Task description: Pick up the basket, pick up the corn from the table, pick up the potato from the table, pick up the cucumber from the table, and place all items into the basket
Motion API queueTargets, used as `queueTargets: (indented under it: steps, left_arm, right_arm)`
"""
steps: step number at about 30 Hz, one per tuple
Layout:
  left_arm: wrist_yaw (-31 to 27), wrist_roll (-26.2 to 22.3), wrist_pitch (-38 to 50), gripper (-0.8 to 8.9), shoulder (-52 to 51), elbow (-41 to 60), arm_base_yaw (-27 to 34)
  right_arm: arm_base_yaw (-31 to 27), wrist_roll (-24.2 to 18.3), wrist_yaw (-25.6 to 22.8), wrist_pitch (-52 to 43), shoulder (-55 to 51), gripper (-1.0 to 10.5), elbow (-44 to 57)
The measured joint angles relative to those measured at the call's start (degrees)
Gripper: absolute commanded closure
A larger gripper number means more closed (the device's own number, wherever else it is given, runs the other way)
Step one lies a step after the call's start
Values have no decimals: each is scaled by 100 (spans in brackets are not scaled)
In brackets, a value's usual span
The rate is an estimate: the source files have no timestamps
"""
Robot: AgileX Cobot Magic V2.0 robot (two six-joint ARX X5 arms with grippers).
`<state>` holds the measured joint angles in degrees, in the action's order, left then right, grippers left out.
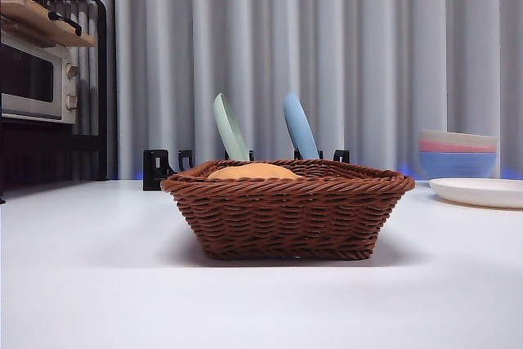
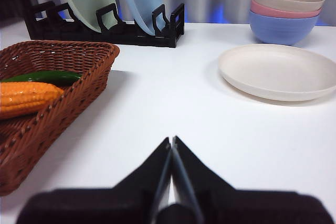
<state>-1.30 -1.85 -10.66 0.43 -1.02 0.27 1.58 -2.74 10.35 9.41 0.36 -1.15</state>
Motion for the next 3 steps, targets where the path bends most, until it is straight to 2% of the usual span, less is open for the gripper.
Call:
queueTargets:
  steps: [3]
  left_arm:
    - [0, 0, 0, 816, 0, 0, 0]
  right_arm:
    - [0, 0, 0, 0, 0, 945, 0]
